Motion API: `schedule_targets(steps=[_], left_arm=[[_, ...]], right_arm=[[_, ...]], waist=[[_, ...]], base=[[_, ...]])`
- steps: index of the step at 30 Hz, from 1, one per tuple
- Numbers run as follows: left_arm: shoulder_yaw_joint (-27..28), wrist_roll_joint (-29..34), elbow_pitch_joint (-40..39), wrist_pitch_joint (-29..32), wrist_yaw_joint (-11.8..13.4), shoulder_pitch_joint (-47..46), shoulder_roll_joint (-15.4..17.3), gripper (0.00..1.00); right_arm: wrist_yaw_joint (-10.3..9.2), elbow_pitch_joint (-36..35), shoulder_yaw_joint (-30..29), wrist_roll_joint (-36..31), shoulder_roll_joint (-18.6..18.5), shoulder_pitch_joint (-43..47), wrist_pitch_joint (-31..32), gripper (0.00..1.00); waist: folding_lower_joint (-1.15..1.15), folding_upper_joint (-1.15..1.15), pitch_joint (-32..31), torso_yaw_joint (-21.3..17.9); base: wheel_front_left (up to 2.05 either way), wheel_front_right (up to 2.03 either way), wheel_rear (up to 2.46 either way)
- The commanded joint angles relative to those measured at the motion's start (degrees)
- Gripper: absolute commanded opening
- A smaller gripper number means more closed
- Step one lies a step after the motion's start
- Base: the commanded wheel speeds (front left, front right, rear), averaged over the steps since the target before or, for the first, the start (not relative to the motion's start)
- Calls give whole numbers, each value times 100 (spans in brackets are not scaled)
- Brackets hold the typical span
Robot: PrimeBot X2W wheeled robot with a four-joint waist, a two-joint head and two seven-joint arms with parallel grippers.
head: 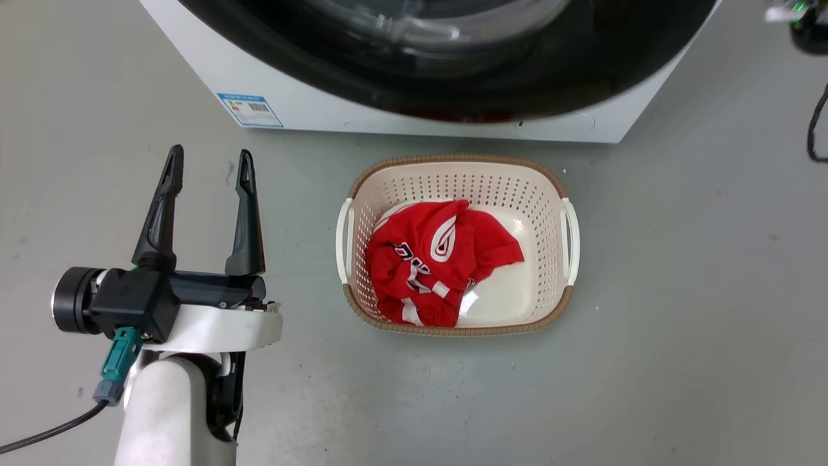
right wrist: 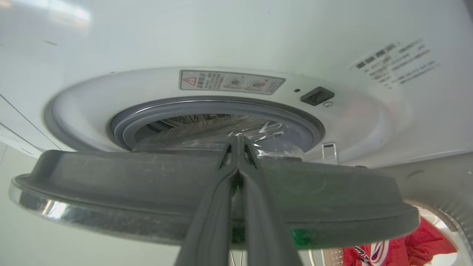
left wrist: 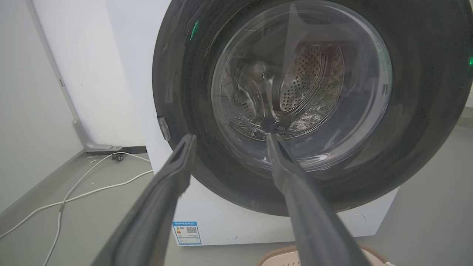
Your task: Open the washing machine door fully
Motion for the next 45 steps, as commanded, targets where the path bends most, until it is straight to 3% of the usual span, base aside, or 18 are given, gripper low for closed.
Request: schedule_targets(steps=[1, 11, 28, 38, 45], left_arm=[[-17, 9, 14, -13, 25, 35, -6, 100], [-52, -18, 150, -13, 90, 352, -6, 100], [107, -13, 355, -14, 101, 1121, -6, 100], [126, -30, 429, -13, 50, 1368, -6, 100], [81, -86, 449, -13, 67, 1433, -6, 100]], right_arm=[[-2, 17, 41, 3, 160, 190, 110, 0], [5, -115, -59, 262, 268, 653, 1222, 0], [5, -1934, -80, 778, 739, 2576, 2361, 0], [5, -3260, 293, 833, 1075, 3634, 2460, 0], [4, -4102, 526, 721, 1138, 4250, 2027, 0]], waist=[[-1, 0, -60, -5], [-1, 0, -659, -33], [-1, 0, -1604, -8], [-1, 0, -1862, 79], [-1, 0, -1950, 70]], base=[[0, 0, 0], [0, 0, 0], [0, 0, 0], [0, 0, 0], [0, 0, 0]])
